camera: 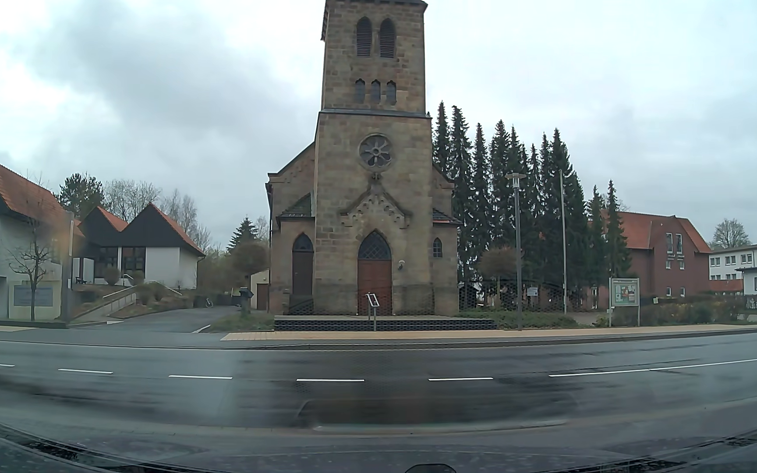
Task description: Follow the waypoints while adhering to traffic rules and regulations
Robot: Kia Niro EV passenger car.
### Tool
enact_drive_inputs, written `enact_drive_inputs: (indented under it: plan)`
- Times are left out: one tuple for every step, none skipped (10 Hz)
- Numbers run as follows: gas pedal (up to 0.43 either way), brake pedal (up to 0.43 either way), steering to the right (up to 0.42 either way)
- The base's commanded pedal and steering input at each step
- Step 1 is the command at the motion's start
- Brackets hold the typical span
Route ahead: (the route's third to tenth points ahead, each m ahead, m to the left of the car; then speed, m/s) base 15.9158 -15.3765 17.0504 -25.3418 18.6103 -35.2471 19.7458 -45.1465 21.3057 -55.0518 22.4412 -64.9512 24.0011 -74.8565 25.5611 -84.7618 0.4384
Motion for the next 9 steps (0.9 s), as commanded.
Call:
enact_drive_inputs:
  plan:
    - [0.0,0.073,0.003]
    - [0.0,0.085,0.003]
    - [0.0,0.11,0.0]
    - [0.0,0.128,-0.005]
    - [0.0,0.171,-0.006]
    - [0.0,0.195,-0.006]
    - [0.0,0.195,-0.006]
    - [0.0,0.195,-0.006]
    - [0.0,0.195,-0.006]
